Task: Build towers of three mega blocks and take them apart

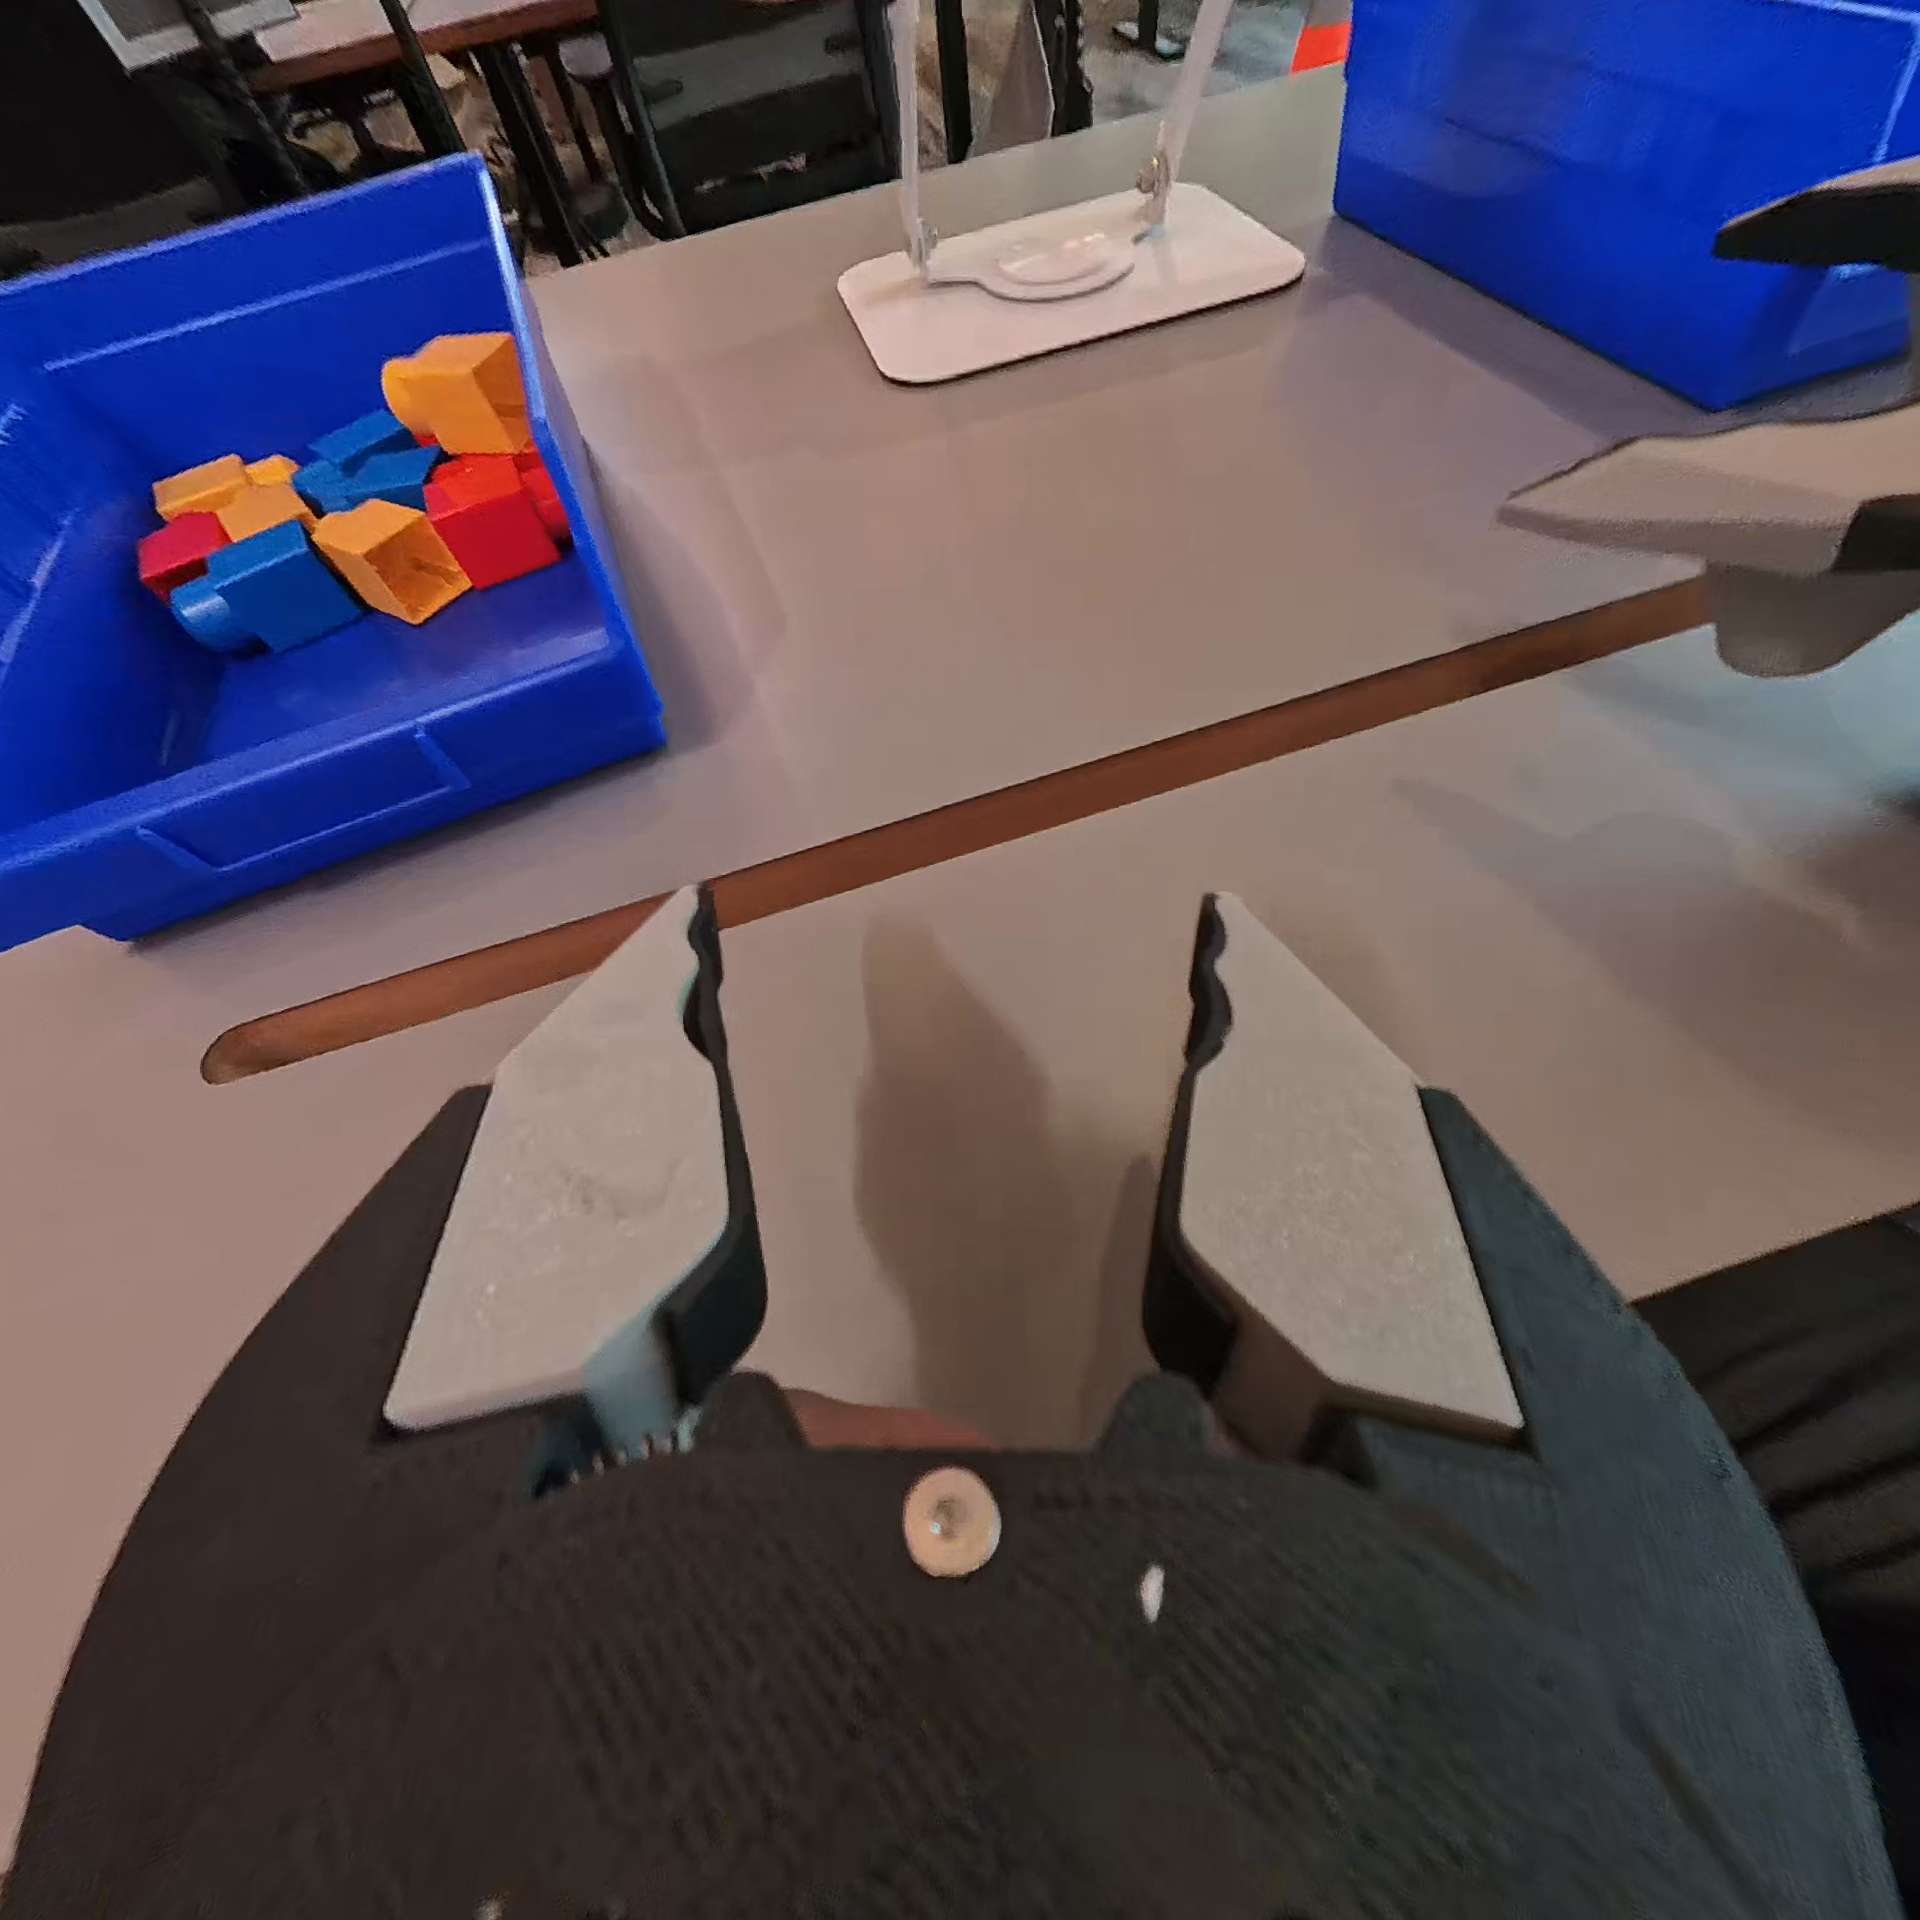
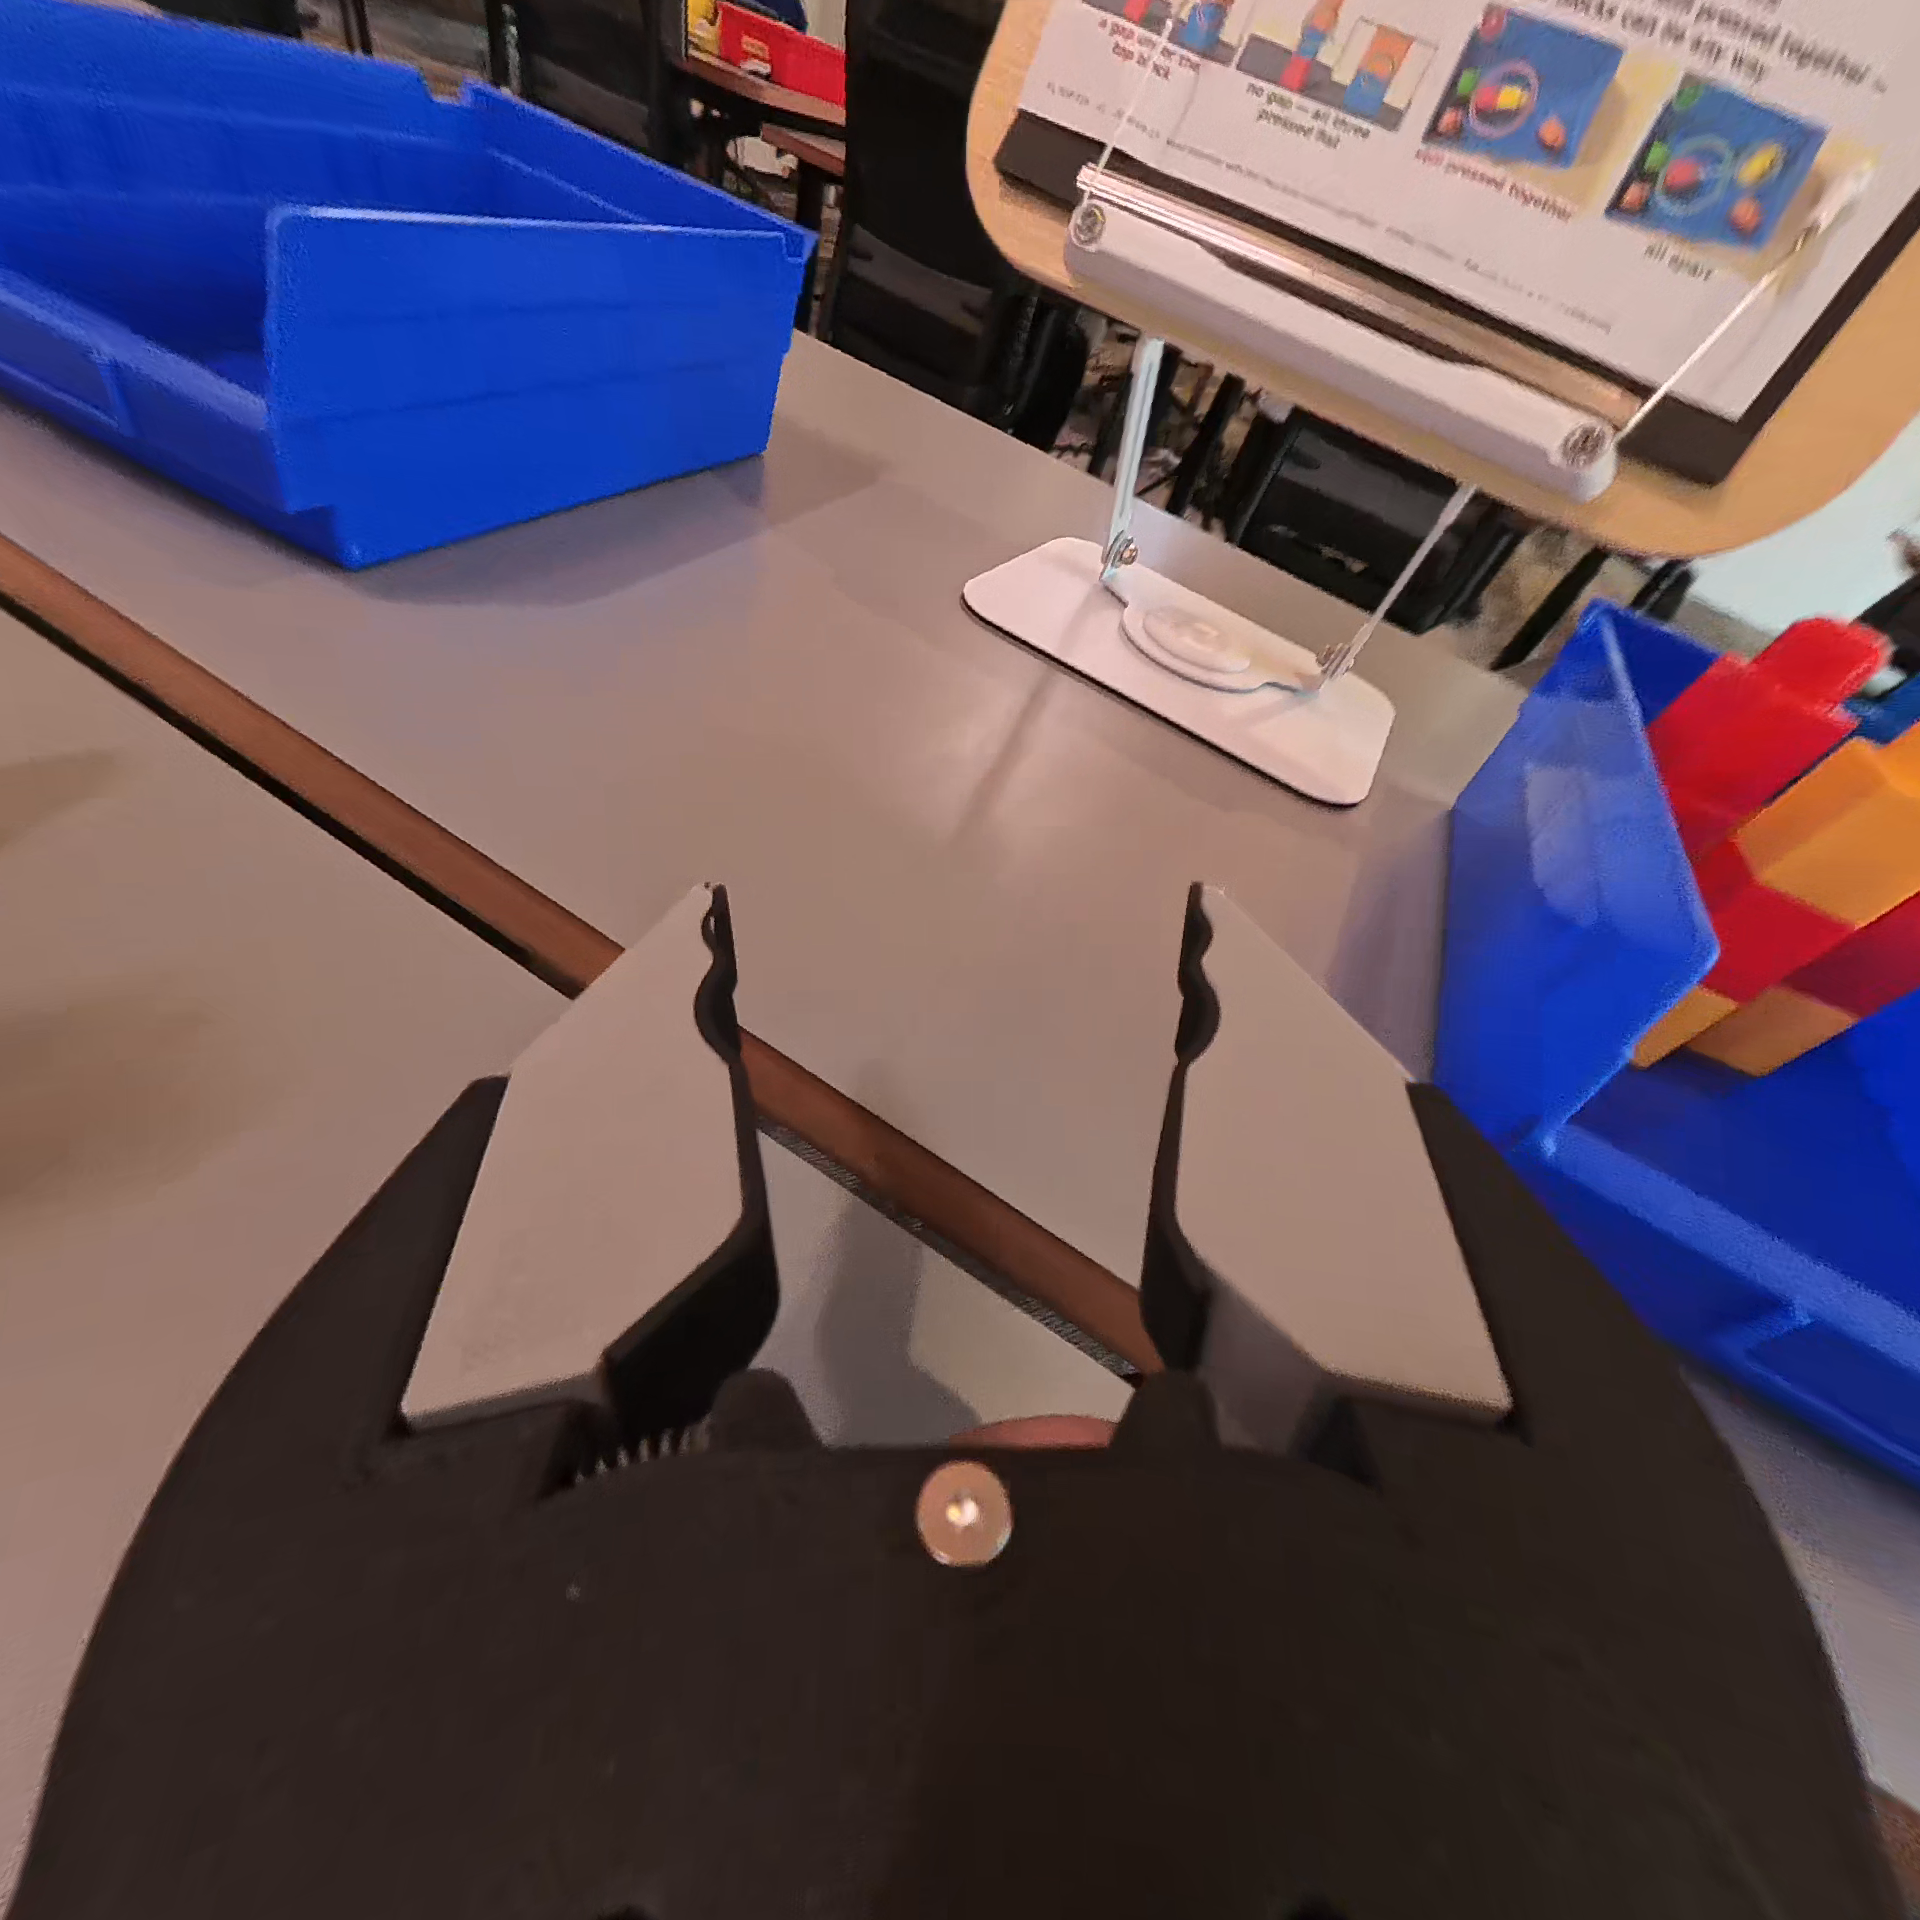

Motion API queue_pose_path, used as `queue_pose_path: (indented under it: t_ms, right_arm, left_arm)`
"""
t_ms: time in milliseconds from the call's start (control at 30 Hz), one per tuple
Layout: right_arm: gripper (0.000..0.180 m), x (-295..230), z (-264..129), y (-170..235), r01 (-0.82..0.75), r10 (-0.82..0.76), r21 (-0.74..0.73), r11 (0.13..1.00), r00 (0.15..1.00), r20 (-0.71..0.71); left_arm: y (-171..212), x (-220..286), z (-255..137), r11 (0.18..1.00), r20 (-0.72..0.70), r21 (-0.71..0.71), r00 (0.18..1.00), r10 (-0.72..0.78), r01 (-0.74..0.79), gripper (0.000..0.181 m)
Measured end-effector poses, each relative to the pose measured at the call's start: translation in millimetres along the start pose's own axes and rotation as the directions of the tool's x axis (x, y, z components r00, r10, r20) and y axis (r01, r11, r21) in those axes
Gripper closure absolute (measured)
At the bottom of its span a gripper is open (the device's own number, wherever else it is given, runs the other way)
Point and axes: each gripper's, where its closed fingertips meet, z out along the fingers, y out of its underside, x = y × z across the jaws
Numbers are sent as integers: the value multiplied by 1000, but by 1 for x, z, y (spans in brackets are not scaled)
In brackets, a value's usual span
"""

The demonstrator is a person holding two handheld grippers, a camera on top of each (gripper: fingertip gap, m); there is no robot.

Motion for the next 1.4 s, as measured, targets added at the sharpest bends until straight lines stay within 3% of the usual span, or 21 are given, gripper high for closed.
queue_pose_path:
  t_ms: [233, 1033, 1400]
  right_arm:
    - [87, 9, 4, 7, -177, 179, -34, 984, 981, 74]
    - [87, 3, 3, 0, -165, 164, -1, 986, 980, 113]
    - [88, 4, 1, -3, -159, 156, 21, 987, 982, 106]
  left_arm:
    - [0, -6, 0, 1000, 30, 6, 999, 11, -12, 90]
    - [3, -11, 2, 1000, 30, -14, 999, 24, -24, 89]
    - [-4, -37, 6, 998, 17, 7, 997, -70, 70, 90]
